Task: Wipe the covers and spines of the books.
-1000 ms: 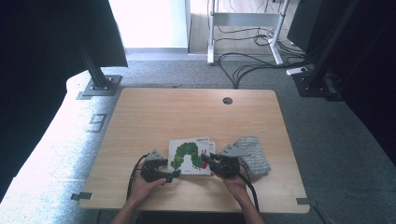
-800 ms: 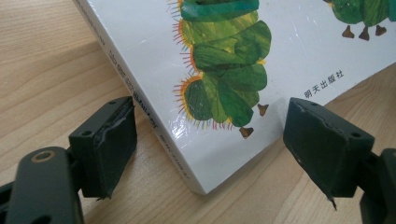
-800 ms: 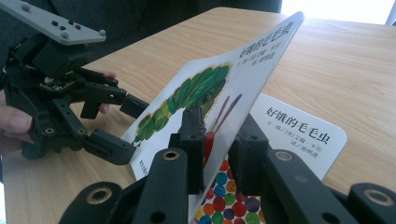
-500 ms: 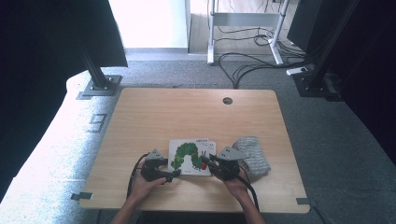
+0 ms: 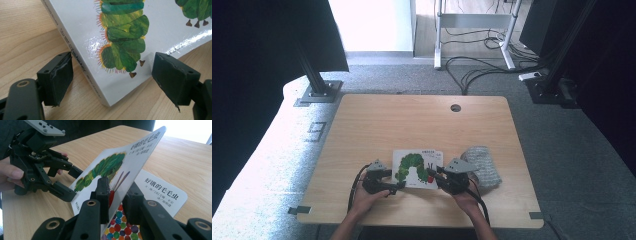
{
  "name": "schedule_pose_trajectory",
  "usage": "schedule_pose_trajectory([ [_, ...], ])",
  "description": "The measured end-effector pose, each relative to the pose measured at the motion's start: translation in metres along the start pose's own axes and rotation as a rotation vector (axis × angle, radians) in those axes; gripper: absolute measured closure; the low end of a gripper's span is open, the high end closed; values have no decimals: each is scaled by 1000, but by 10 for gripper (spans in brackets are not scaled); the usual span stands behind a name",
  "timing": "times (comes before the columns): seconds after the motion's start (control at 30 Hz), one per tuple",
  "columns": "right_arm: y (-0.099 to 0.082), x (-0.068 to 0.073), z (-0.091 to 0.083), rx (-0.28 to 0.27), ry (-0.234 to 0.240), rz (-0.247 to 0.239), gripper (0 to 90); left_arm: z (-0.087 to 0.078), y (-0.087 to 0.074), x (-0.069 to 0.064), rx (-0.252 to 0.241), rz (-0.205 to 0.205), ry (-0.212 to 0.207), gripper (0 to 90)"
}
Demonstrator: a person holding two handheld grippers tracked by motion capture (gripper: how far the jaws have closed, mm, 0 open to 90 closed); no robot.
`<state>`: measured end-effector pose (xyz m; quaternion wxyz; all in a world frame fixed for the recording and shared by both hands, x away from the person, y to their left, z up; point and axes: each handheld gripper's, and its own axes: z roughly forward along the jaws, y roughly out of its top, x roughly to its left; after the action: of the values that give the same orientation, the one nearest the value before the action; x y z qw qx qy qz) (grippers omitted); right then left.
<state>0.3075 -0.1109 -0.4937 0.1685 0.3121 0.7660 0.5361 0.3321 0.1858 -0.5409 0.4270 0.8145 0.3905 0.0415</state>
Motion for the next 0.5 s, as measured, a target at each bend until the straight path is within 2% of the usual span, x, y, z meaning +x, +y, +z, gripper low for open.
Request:
schedule_pose_trajectory([
  [0.5, -3, -1, -2, 5, 13, -8, 757, 1, 2, 0, -22, 8, 4, 172],
])
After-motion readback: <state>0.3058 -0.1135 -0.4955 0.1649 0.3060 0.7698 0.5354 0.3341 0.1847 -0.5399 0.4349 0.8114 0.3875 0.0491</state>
